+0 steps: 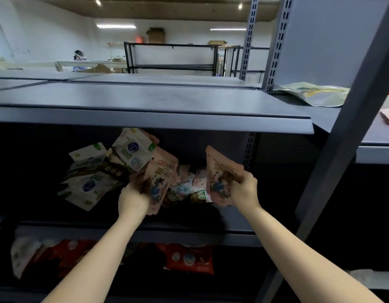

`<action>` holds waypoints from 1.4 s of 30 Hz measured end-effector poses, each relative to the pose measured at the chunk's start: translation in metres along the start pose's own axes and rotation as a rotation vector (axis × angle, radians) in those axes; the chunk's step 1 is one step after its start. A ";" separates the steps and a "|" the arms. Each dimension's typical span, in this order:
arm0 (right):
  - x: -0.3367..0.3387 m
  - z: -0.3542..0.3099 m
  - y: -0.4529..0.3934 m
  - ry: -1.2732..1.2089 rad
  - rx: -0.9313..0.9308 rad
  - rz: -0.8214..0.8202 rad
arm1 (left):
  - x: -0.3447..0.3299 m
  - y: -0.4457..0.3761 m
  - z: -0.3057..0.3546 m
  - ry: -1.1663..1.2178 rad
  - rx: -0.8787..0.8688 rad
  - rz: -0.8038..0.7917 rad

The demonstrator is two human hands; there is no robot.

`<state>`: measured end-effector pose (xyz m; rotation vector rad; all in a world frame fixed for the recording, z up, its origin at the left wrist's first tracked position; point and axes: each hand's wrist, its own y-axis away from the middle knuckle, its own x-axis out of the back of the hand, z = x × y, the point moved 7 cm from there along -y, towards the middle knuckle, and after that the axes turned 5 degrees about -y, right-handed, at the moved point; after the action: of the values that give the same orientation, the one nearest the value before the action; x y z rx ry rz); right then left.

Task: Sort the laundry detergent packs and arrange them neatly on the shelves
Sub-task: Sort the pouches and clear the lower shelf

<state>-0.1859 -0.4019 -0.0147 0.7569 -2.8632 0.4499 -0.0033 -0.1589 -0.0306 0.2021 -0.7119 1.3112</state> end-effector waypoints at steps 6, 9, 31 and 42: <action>0.039 -0.032 0.026 -0.101 0.173 0.117 | 0.025 0.059 0.050 -0.107 -0.167 0.269; 0.062 -0.050 0.044 -0.121 0.315 0.203 | 0.033 0.085 0.080 -0.060 -0.316 0.323; 0.307 -0.139 0.135 -0.024 0.666 0.835 | 0.030 0.217 0.299 0.497 -0.696 0.226; 0.435 -0.155 0.051 -0.038 0.778 0.863 | -0.046 0.209 0.431 0.530 -0.604 0.326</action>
<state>-0.5770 -0.5089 0.2122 -0.5014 -2.8600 1.6928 -0.3579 -0.3626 0.2241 -0.7507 -0.6619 1.3139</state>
